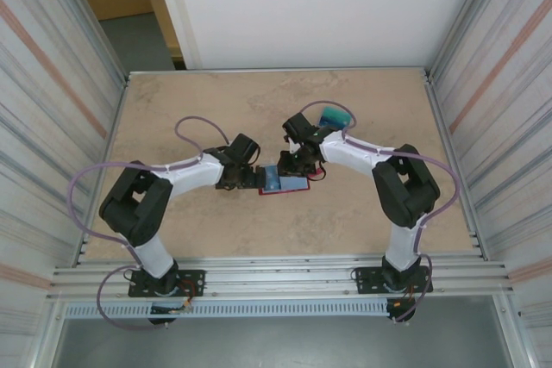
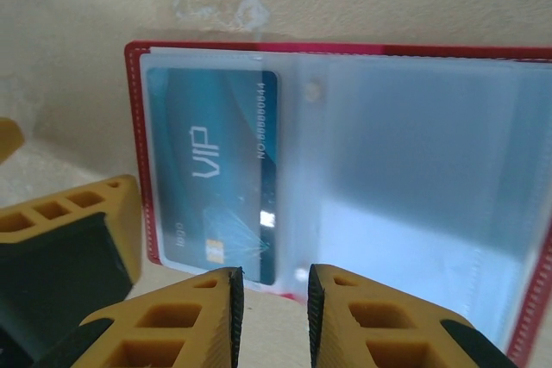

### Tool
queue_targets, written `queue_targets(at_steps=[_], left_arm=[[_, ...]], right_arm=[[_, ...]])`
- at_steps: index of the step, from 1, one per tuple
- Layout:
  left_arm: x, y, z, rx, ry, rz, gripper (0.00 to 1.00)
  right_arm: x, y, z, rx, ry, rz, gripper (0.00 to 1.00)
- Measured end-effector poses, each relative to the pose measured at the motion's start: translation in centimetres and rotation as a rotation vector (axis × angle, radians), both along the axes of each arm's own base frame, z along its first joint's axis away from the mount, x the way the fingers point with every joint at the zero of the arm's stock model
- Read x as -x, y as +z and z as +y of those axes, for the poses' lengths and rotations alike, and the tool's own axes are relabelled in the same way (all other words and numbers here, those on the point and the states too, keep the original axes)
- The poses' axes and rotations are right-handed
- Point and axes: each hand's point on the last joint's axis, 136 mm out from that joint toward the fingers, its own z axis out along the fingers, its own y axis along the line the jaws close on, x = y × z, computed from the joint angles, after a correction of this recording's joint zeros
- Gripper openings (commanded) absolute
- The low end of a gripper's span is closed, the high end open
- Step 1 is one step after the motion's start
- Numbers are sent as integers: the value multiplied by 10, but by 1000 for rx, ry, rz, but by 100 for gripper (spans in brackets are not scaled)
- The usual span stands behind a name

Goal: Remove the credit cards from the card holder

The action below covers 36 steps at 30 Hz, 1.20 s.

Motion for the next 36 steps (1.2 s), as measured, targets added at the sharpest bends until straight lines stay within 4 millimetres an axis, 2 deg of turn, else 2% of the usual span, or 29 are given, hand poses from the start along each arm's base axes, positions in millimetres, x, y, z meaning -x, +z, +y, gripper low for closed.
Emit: queue_targets(at_steps=[9, 25, 36], left_arm=[[-2, -2, 2, 7, 14, 8, 99], [-1, -2, 2, 7, 16, 8, 99], [-1, -2, 2, 7, 16, 8, 98]], right_arm=[[-6, -14, 10, -50, -9, 47, 33], [-5, -34, 16, -63, -2, 87, 33], [-5, -32, 24, -99, 12, 90, 32]])
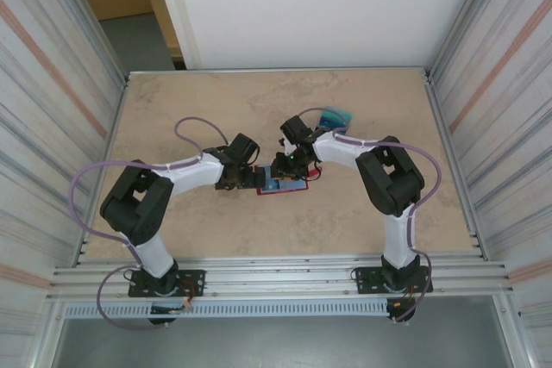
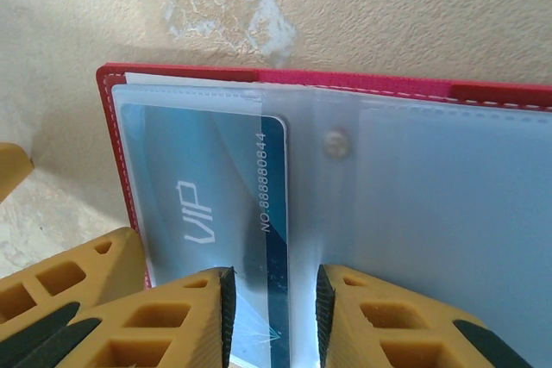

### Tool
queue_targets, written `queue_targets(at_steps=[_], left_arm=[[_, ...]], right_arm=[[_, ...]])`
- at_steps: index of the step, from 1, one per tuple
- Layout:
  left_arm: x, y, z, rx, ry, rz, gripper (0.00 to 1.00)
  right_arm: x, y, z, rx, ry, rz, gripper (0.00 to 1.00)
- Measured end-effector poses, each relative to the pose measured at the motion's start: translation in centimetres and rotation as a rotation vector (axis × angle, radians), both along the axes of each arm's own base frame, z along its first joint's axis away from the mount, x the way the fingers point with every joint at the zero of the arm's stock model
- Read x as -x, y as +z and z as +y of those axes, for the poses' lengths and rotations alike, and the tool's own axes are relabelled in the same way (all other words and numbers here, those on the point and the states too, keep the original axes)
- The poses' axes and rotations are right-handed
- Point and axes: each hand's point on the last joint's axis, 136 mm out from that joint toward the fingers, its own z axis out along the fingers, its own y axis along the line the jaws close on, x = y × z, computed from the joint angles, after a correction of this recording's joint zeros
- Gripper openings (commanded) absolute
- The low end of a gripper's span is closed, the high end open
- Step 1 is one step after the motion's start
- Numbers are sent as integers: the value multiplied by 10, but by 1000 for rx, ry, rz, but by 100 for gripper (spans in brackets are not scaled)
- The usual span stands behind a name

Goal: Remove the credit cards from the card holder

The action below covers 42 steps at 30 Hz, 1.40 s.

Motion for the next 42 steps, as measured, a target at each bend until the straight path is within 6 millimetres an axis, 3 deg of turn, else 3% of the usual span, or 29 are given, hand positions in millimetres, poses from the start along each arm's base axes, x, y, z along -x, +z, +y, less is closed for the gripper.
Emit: queue_targets(at_steps=[18, 30, 42], left_arm=[[0, -1, 0, -2, 3, 3, 99], [0, -1, 1, -3, 6, 4, 99], [0, -1, 2, 3, 15, 9, 99]], right_arm=[[1, 3, 7, -33, 7, 2, 25], [4, 6, 8, -211, -15, 42, 23], [4, 11, 14, -350, -25, 68, 11]])
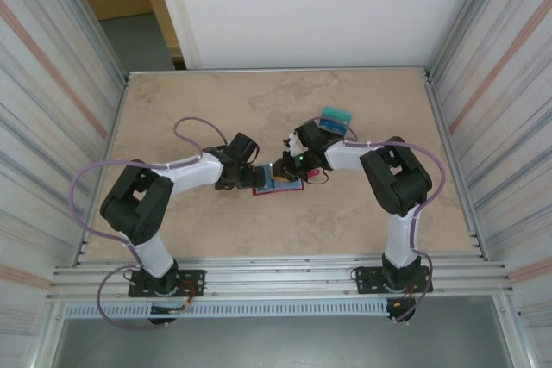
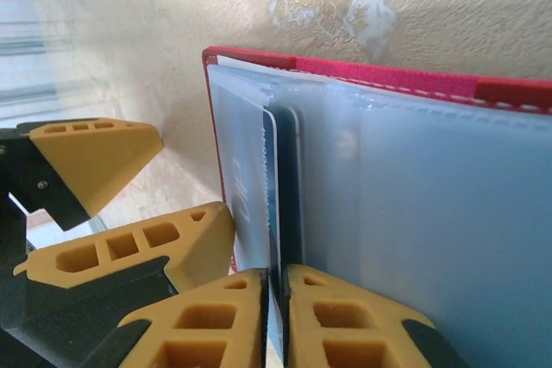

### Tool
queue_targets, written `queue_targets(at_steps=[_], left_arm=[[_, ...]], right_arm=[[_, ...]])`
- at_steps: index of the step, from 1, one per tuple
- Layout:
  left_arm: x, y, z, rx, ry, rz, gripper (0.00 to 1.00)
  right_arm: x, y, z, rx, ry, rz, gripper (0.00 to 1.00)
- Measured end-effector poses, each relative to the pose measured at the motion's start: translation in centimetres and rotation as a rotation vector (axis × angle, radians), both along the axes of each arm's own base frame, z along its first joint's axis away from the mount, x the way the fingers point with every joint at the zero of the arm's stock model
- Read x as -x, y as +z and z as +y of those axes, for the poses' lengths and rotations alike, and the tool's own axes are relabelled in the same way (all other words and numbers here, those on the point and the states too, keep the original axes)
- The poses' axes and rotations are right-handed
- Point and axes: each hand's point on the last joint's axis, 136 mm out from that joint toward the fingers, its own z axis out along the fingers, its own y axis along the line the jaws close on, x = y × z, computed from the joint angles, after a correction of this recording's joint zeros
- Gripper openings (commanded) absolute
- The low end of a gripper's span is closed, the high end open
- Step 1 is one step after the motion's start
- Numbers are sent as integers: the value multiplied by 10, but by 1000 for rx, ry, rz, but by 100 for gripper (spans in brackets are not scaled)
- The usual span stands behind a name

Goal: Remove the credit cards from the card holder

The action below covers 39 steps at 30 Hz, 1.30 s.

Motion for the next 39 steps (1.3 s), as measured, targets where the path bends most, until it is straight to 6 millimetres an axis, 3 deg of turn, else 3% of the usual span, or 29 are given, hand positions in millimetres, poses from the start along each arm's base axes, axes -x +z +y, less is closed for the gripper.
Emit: queue_targets(at_steps=[22, 29, 35, 37, 39], left_arm=[[-1, 0, 1, -3, 7, 10, 99], [-1, 0, 1, -3, 8, 12, 99], [-1, -1, 1, -5, 8, 15, 99], [-1, -1, 1, -5, 8, 15, 99], [-1, -1, 1, -6, 8, 15, 99]], right_arm=[[-9, 12, -14, -56, -28, -22, 6], [-10, 17, -16, -56, -33, -29, 19], [-7, 19, -10, -63, -18, -39, 20], [-6, 20, -7, -66, -12, -44, 19], [-6, 20, -7, -68, -12, -44, 11]])
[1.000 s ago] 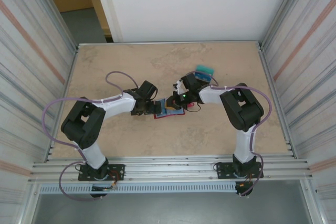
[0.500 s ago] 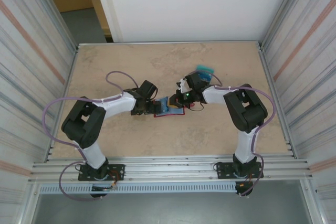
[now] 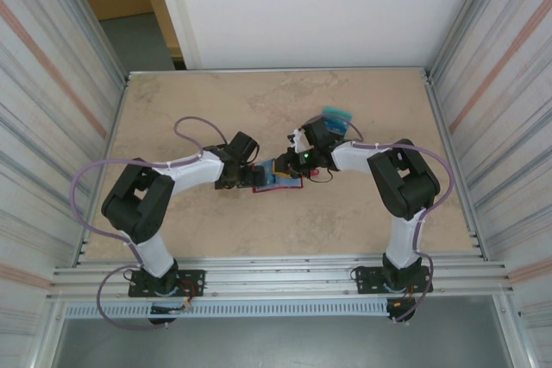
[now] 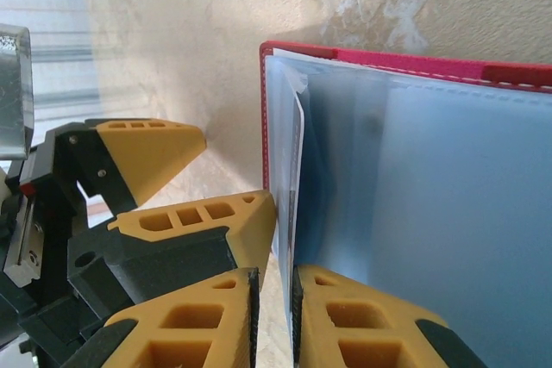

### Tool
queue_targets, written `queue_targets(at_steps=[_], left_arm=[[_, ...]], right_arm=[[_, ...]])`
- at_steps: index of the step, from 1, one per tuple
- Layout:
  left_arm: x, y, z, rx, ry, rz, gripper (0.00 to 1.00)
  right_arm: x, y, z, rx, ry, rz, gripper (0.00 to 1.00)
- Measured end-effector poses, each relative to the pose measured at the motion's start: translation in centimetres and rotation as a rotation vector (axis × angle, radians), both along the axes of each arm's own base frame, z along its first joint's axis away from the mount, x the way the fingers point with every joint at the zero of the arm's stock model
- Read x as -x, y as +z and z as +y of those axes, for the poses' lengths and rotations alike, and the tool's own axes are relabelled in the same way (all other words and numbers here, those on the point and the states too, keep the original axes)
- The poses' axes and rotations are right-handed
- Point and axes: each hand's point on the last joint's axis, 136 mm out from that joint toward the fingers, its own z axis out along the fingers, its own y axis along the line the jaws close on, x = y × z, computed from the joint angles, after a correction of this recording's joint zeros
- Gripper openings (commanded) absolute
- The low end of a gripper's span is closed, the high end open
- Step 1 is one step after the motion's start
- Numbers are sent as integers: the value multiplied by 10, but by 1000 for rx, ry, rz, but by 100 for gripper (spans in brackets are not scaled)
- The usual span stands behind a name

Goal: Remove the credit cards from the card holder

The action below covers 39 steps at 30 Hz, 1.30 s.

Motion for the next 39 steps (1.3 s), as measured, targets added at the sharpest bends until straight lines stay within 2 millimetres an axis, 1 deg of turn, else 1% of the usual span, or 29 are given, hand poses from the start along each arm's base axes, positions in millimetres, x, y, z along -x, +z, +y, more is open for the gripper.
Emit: queue_targets(at_steps=[3, 4, 11, 19, 26, 31, 34, 37, 39], left_arm=[[0, 0, 0, 1, 1, 0, 99], [0, 0, 0, 1, 0, 0, 99], [0, 0, 0, 0, 0, 1, 99], [0, 2, -1, 5, -3, 0, 99], [-1, 7, 4, 2, -8, 6, 99], [-14, 27, -5, 37, -18, -44, 99], [-20, 36, -10, 51, -28, -65, 99], [-24, 39, -16, 57, -46, -74, 99], [-24, 36, -22, 57, -62, -64, 99]], right_arm=[[-1, -1, -1, 6, -7, 0, 0], [-1, -1, -2, 10, -11, 2, 0], [-5, -4, -7, 27, -27, -4, 0], [-7, -9, -30, 142, -48, 7, 0], [-7, -6, -34, 208, -29, 0, 0], [-2, -8, -35, 227, -14, 7, 0], [-2, -9, -35, 228, -13, 9, 0], [-1, -9, -35, 229, -13, 10, 1], [-1, -9, -35, 229, -13, 10, 2]])
